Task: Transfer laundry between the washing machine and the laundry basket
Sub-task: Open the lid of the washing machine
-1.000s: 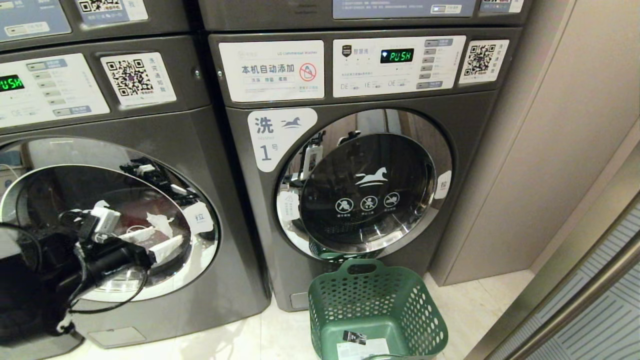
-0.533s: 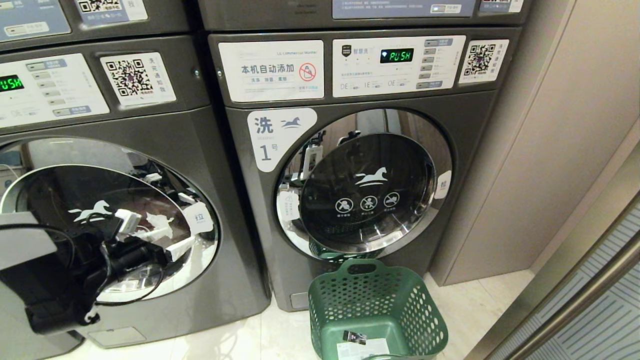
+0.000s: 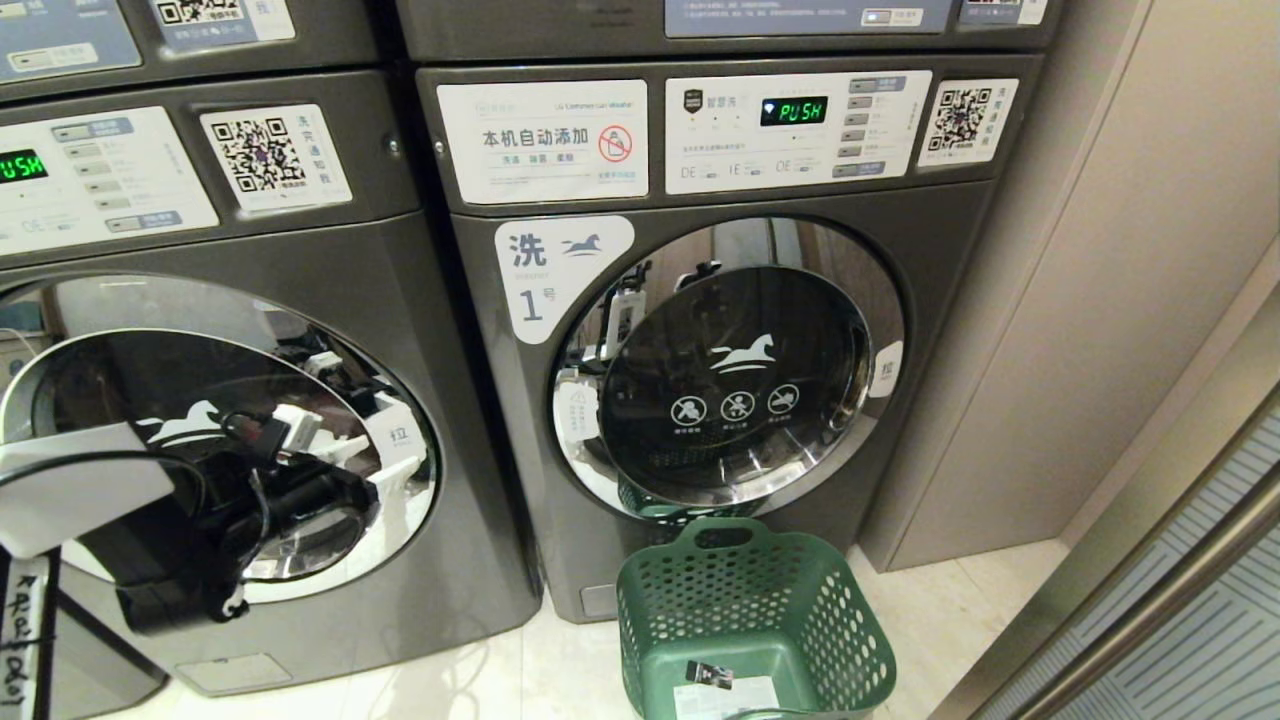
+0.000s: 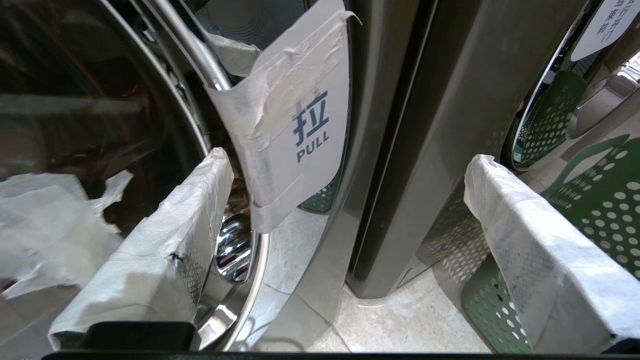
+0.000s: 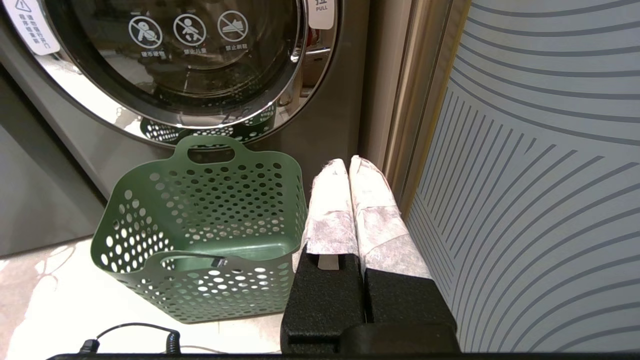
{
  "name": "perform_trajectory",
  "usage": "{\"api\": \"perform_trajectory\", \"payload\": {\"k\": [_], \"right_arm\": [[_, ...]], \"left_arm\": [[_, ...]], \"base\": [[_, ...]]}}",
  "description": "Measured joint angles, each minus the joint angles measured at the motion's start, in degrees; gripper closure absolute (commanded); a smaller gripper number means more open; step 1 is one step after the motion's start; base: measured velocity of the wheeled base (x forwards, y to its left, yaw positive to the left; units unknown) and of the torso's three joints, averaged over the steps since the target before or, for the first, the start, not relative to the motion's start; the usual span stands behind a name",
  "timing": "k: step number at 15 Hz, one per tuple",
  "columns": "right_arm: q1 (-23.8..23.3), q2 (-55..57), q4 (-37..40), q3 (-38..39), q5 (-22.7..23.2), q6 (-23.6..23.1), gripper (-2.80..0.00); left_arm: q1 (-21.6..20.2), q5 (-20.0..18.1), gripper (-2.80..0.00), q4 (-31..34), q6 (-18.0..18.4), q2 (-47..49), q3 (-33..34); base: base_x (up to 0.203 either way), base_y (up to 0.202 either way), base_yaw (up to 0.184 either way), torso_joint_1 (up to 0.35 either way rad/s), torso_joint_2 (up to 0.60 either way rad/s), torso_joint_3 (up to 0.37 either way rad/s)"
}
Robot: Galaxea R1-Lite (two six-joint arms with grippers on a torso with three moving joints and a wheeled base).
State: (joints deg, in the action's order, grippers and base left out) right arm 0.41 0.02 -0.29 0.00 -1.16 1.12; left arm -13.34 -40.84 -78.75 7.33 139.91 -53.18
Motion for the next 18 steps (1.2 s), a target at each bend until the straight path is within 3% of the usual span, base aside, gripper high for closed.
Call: {"api": "perform_trajectory", "payload": {"k": [8, 14, 18], "right_arm": [[0.0, 0.0, 0.0, 0.0, 0.0, 0.0, 0.0], [0.0, 0.0, 0.0, 0.0, 0.0, 0.0, 0.0], [0.0, 0.0, 0.0, 0.0, 0.0, 0.0, 0.0]], "left_arm": [[1.0, 0.4, -2.8, 0.1, -0.2, 3.5, -4.5], [2.0, -0.1, -2.8, 0.5, -7.3, 6.2, -10.8], [2.5, -0.5, -2.8, 0.8, -7.6, 7.5, -12.6]], "base": [[0.0, 0.0, 0.0, 0.0, 0.0, 0.0], [0.0, 0.0, 0.0, 0.0, 0.0, 0.0], [0.0, 0.0, 0.0, 0.0, 0.0, 0.0]]}}
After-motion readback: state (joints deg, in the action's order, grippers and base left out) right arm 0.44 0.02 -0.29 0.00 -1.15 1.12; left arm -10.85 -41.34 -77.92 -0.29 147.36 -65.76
